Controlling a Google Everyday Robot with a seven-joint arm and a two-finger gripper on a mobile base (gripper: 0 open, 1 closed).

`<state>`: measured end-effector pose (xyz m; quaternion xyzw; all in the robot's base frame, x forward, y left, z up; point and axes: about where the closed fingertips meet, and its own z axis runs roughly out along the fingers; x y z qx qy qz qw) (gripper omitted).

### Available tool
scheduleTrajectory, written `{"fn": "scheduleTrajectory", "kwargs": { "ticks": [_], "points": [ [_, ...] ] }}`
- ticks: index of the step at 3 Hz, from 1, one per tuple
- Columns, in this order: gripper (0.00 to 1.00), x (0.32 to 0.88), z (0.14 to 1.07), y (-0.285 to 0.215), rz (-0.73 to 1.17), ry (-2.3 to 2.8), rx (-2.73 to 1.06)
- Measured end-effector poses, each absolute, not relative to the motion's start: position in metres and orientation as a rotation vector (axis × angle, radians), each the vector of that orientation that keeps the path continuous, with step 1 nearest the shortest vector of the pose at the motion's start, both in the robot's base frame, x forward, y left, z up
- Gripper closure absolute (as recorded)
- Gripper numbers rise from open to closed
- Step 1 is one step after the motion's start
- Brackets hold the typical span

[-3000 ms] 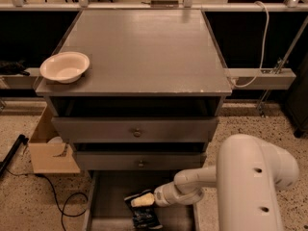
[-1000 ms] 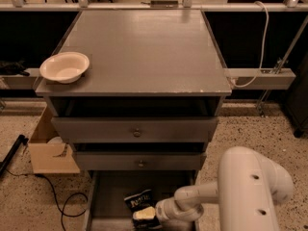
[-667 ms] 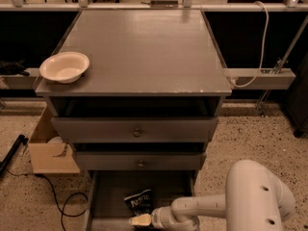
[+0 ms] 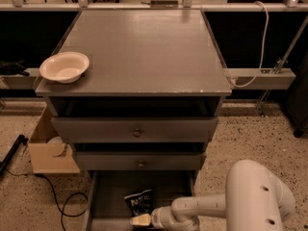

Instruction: Pick blue chip bag from bottom drawer and place on counter

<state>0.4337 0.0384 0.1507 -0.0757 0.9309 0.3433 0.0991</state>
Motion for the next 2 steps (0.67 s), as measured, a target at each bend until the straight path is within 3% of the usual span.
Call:
{"fn": "scheduleTrajectory", "kwargs": {
  "ticks": [1,2],
  "points": [
    [0.38,0.4337,0.1507,0.0384,1.015,2.753,-0.224],
    [0.69,0.4337,0.1507,0.0385,1.015,2.753,-0.224]
  ]
}}
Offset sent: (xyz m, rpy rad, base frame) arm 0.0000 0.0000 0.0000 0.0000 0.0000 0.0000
